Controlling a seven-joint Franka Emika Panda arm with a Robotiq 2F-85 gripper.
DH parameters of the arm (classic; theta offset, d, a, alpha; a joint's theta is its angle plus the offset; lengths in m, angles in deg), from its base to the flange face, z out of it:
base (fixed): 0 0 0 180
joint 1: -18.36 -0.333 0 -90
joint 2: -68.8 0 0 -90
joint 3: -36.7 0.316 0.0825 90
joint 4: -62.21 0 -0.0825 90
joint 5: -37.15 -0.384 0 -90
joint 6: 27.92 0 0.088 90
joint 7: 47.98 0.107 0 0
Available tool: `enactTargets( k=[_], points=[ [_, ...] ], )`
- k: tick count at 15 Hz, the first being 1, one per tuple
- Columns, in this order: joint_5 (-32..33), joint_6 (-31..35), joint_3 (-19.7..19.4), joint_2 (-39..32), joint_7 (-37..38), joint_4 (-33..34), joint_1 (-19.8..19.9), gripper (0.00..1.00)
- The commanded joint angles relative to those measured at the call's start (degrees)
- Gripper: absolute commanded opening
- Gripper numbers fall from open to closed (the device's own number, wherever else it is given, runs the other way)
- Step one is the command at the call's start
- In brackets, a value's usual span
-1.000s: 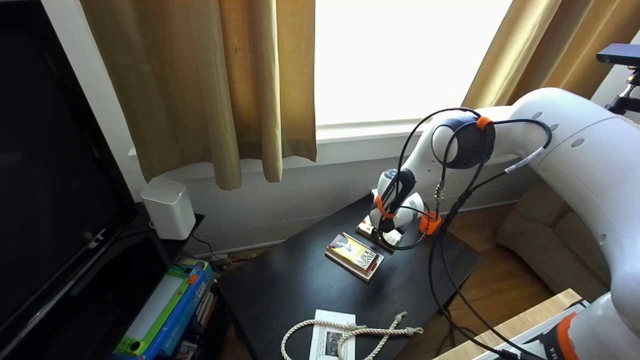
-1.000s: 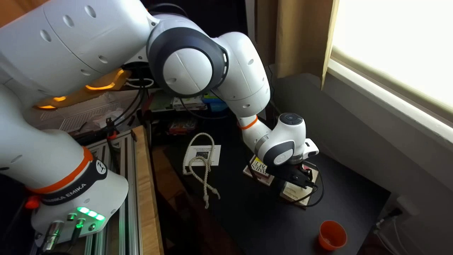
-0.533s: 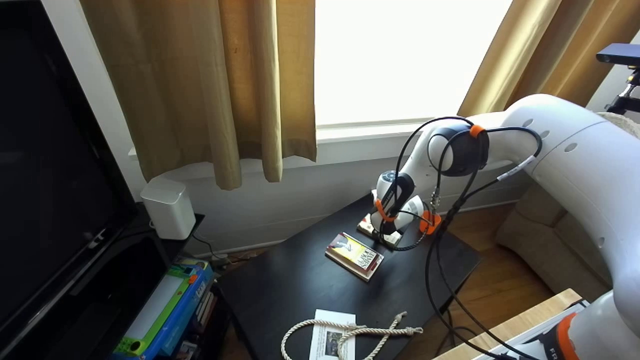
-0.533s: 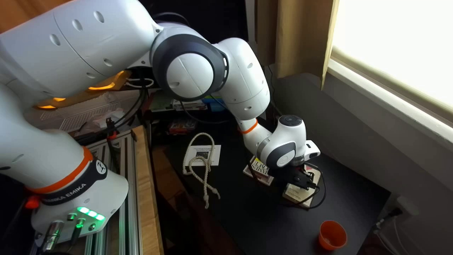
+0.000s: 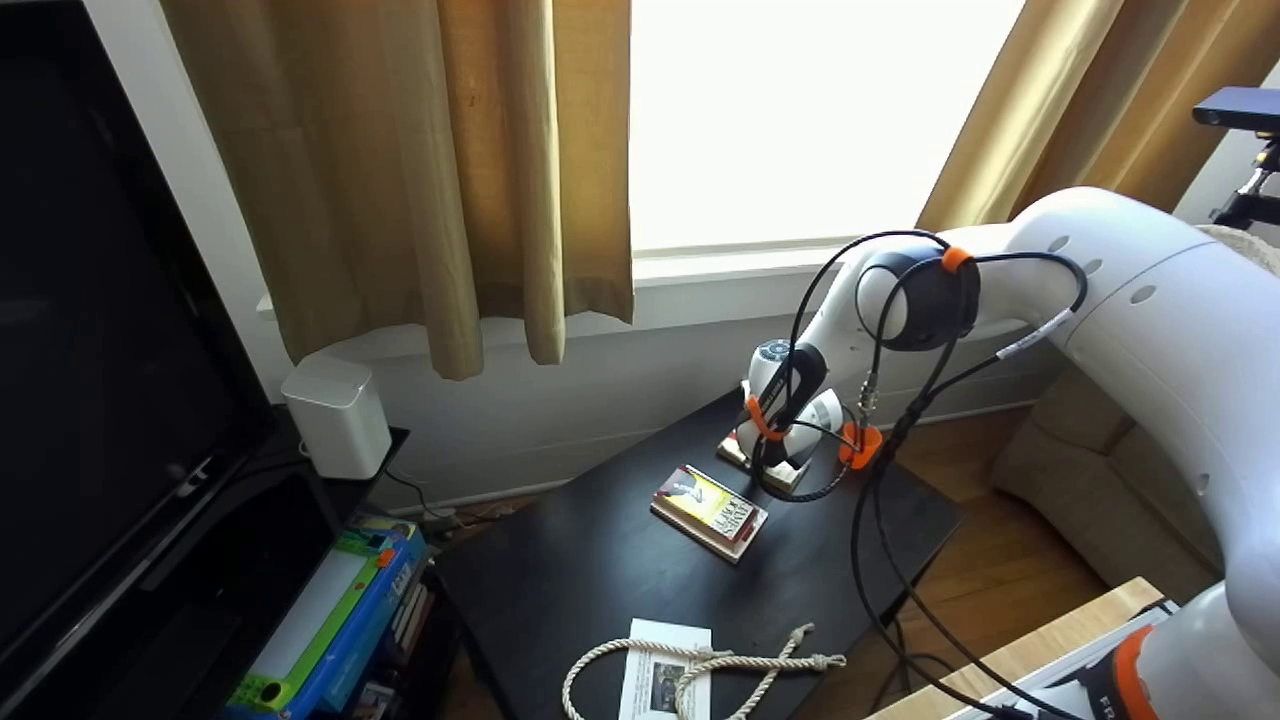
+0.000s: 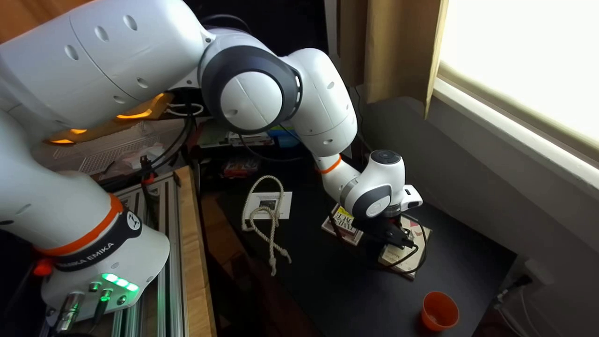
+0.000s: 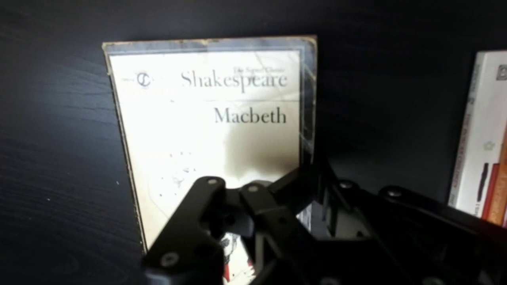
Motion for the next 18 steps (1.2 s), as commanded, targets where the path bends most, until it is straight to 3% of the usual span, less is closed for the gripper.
enactTargets(
  k=[1,18],
  points=[
    [0.9,-1.0,0.9,-1.0,0.9,0.8,1.7,0.01],
    [-0.1,0.4,3.0,8.8,2.8,-7.5,4.0,0.01]
  ],
)
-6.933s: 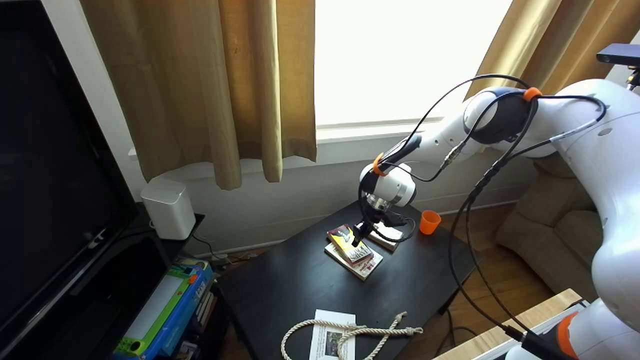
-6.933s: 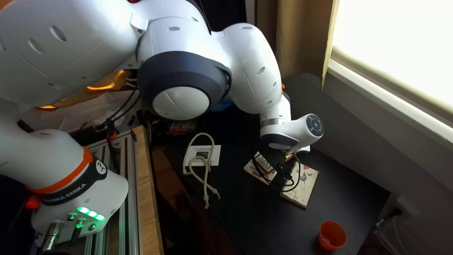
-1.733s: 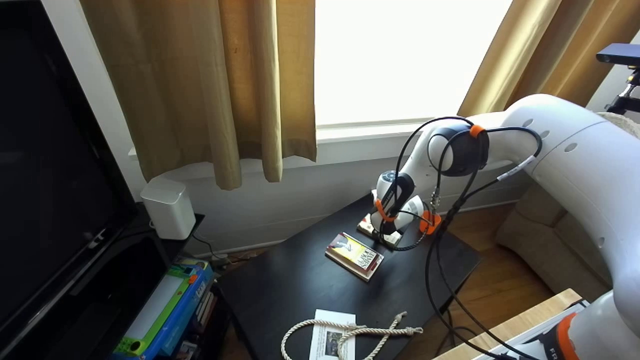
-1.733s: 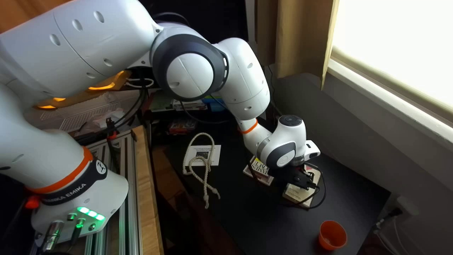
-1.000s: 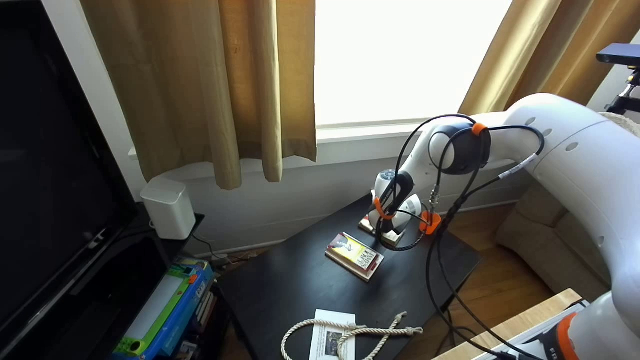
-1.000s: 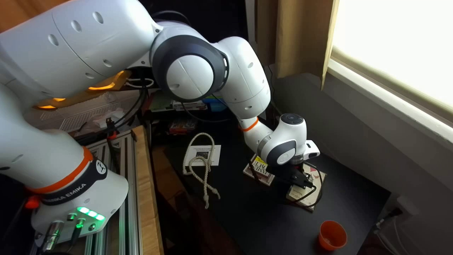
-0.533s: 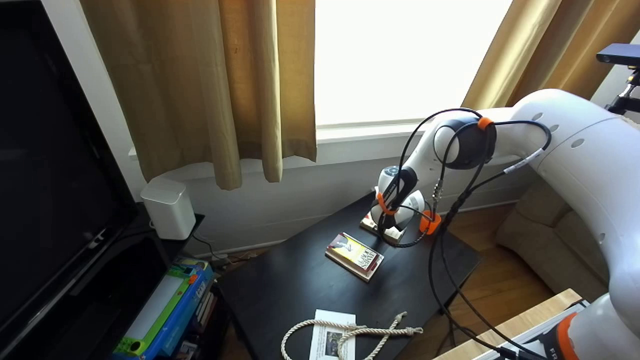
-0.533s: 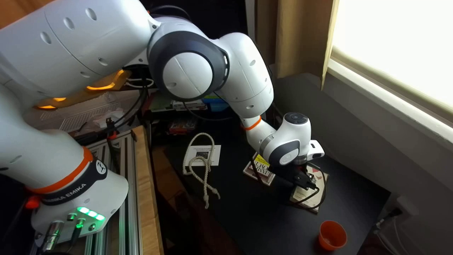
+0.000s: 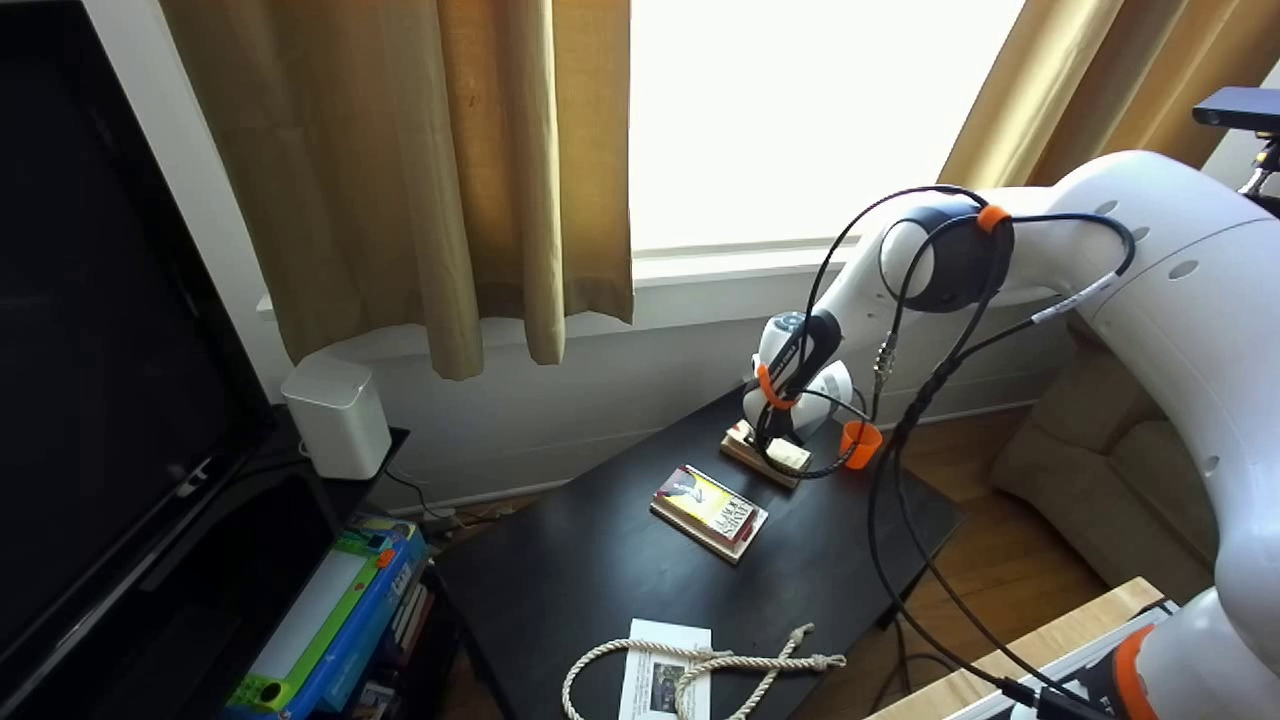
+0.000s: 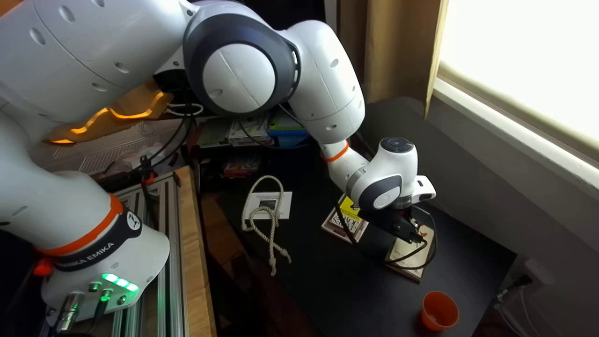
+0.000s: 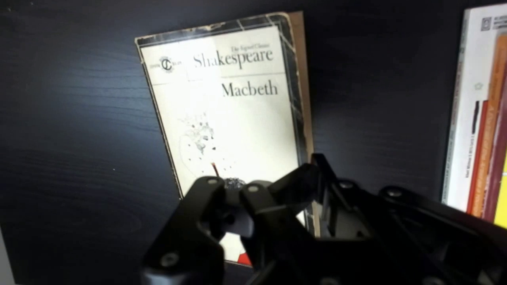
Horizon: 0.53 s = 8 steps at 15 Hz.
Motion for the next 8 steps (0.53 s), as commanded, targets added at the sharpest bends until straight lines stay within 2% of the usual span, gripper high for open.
enactTargets(
  k=[1,4,5,6,8],
  points=[
    [-0.1,0.3,0.8,2.5,1.7,-3.2,0.8,0.01],
    [-0.2,0.4,0.3,2.3,2.9,-2.7,0.4,0.01],
    [-0.4,0.4,0.7,2.1,3.0,-2.4,0.8,0.29],
    [-1.0,0.8,1.6,1.9,3.3,-2.0,1.5,0.29],
    [-2.8,2.2,3.7,0.8,4.7,-0.7,2.9,0.43]
  ],
)
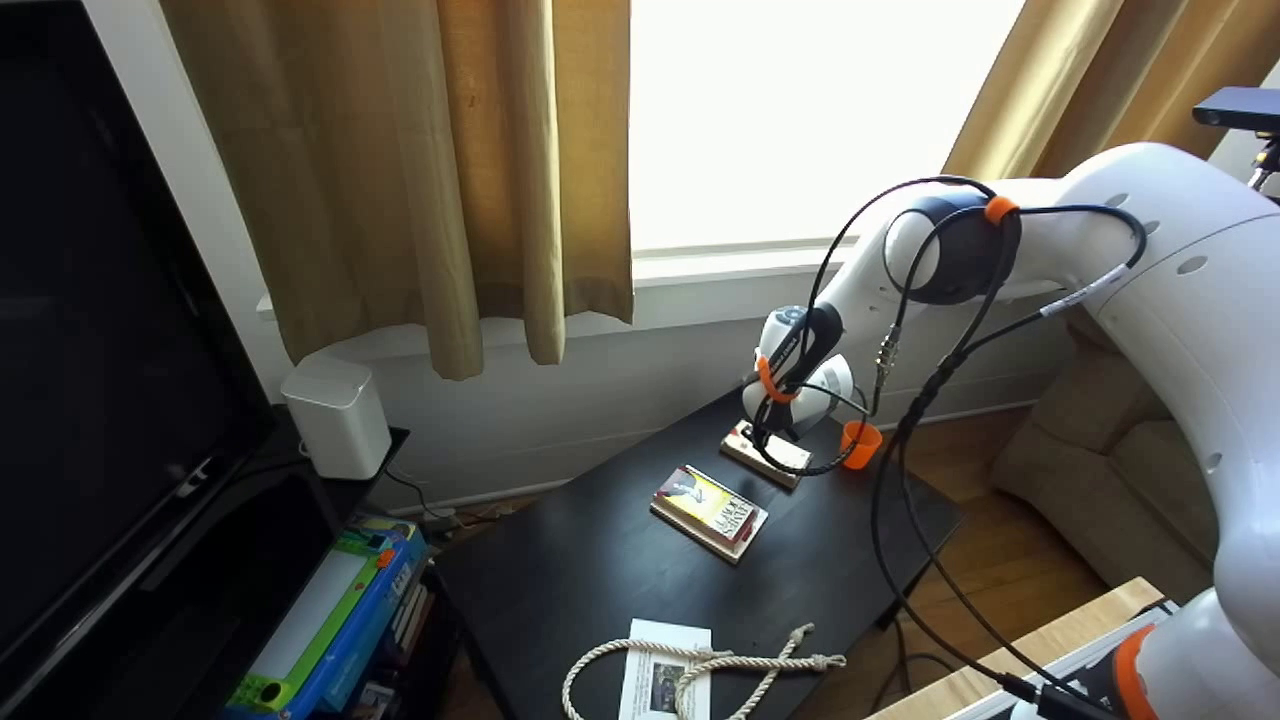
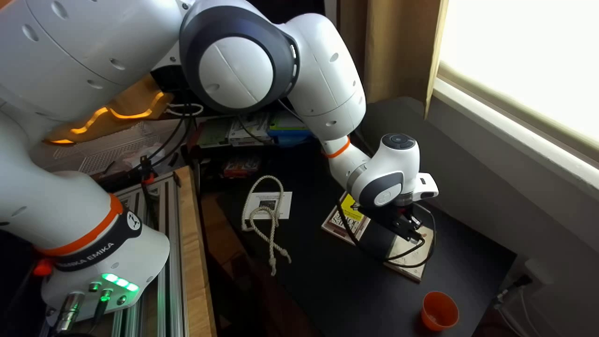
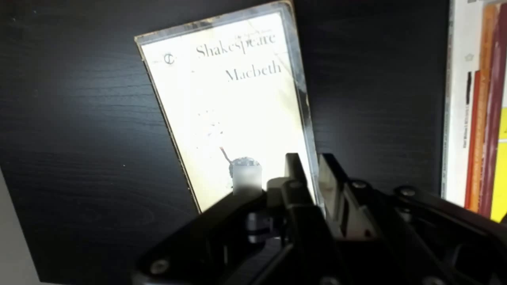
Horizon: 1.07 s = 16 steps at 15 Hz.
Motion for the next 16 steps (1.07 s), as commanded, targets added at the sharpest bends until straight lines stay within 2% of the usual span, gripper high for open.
enactTargets(
  k=[1,3,7,8,16],
  points=[
    [-2.9,2.4,3.7,-1.1,2.4,1.1,2.6,0.50],
    [-4.3,3.6,4.8,-2.3,3.6,2.8,2.8,0.65],
    [-5.7,5.2,4.6,-6.5,5.4,8.8,1.6,0.96],
    [-6.0,4.8,4.5,-7.7,5.8,10.5,1.5,0.99],
    [-6.3,3.4,2.9,-16.5,6.8,22.5,0.2,1.00]
  ],
)
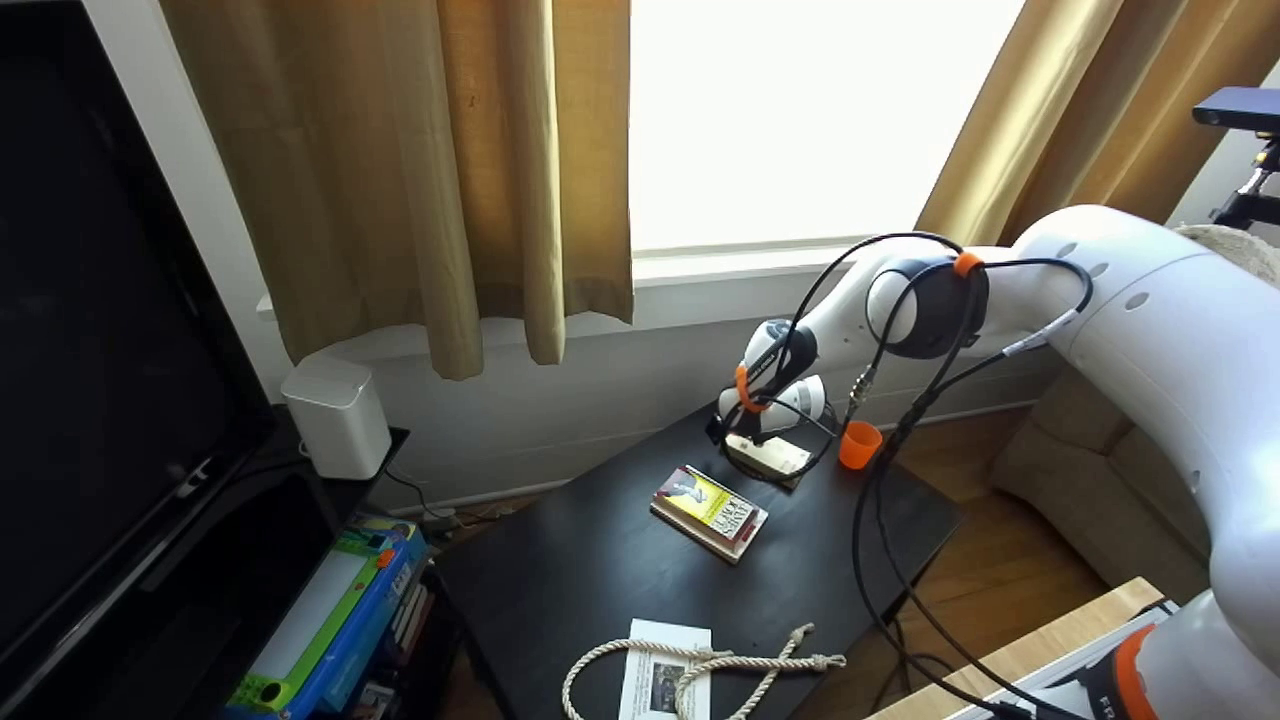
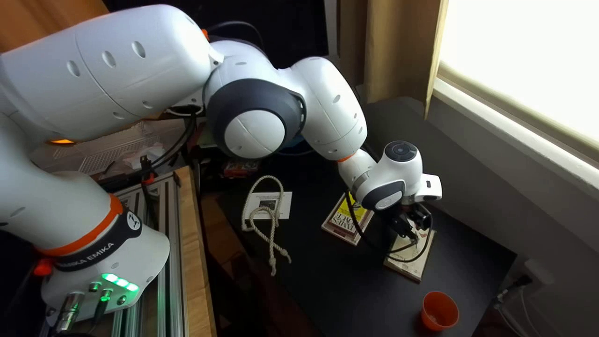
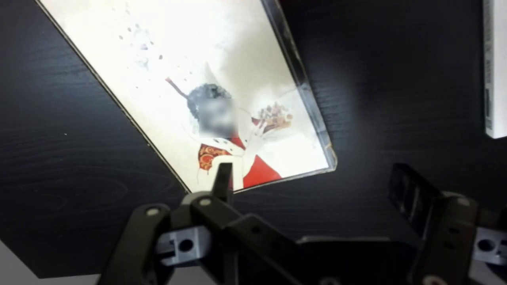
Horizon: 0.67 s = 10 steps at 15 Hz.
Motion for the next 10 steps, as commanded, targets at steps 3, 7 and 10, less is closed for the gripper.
enactTargets(
  k=[3,7,10],
  points=[
    [-0.4,0.5,-2.0,-2.9,1.5,3.4,-1.2,0.90],
    [-0.5,-0.5,-2.6,-3.2,2.0,3.8,-1.2,0.57],
    [-0.4,-0.5,-3.2,-3.1,2.3,3.7,-1.4,0.34]
  ],
)
